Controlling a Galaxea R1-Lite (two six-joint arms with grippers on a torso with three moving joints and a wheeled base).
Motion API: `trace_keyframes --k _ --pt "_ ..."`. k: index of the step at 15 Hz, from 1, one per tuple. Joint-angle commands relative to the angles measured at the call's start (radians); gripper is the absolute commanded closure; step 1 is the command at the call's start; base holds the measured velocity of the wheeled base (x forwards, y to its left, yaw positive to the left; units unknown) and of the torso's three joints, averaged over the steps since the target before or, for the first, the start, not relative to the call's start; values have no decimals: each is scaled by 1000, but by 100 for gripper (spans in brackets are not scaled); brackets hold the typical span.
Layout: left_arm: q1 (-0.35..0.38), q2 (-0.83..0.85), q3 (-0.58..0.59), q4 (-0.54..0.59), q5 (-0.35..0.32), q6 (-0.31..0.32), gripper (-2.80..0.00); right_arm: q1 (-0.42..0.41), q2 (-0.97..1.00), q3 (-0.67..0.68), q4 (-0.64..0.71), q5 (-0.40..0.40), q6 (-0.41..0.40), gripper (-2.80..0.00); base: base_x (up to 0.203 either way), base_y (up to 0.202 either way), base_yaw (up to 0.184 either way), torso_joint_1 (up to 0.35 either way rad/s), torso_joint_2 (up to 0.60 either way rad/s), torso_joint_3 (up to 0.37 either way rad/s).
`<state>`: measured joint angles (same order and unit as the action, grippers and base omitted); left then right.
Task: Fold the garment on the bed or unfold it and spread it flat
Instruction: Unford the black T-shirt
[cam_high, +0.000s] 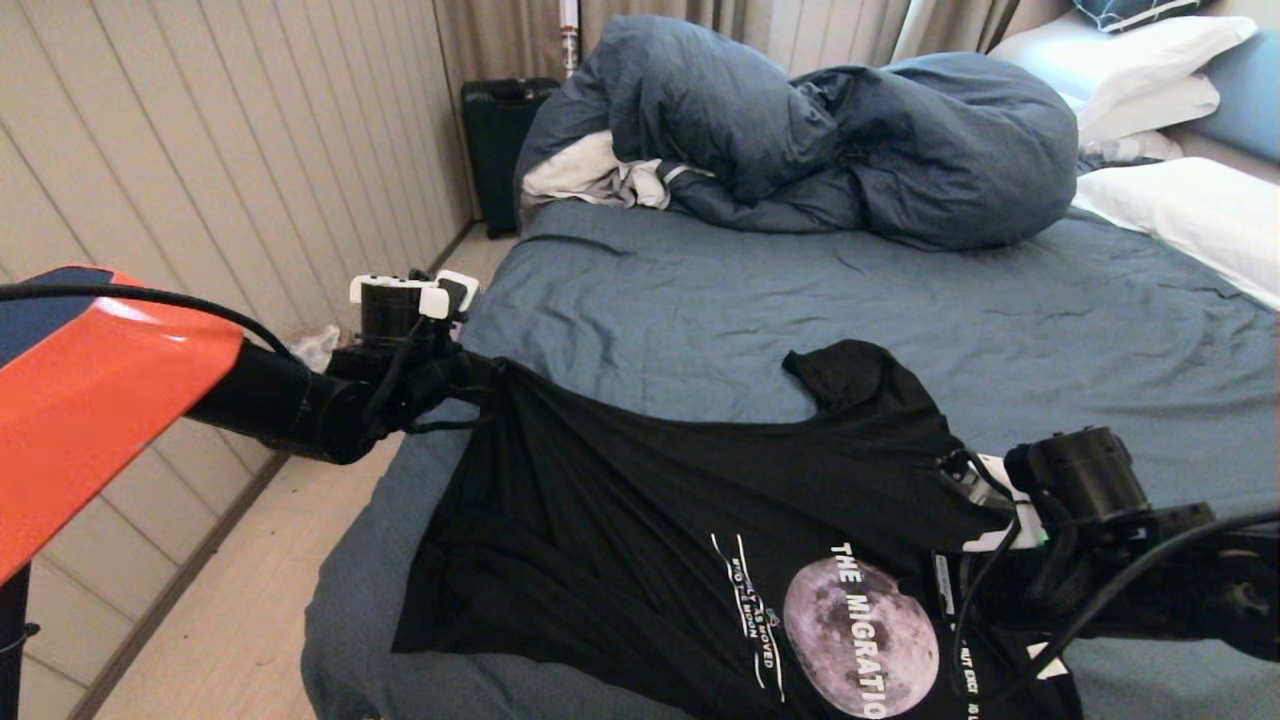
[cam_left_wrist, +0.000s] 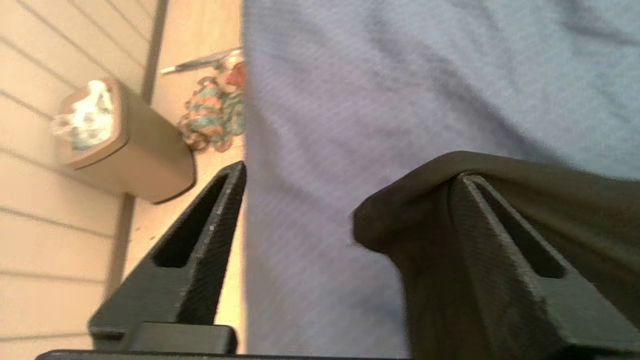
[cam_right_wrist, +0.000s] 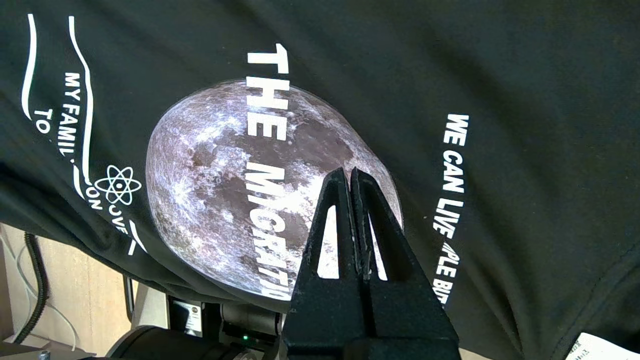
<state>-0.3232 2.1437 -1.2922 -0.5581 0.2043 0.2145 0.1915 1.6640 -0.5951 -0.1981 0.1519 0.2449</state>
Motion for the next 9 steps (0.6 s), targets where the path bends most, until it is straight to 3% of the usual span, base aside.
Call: trace_keyframes --k 1,6,9 --pt "15 -21 16 -2 1 6 -280 0 -4 0 -1 1 2 0 0 0 0 0 0 0" --pt "42 -11 -23 20 -9 108 -280 0 -3 0 -1 1 2 0 0 0 0 0 0 0" --pt "37 -44 55 44 -12 115 -280 -1 -4 0 -1 0 2 0 0 0 0 0 0 0"
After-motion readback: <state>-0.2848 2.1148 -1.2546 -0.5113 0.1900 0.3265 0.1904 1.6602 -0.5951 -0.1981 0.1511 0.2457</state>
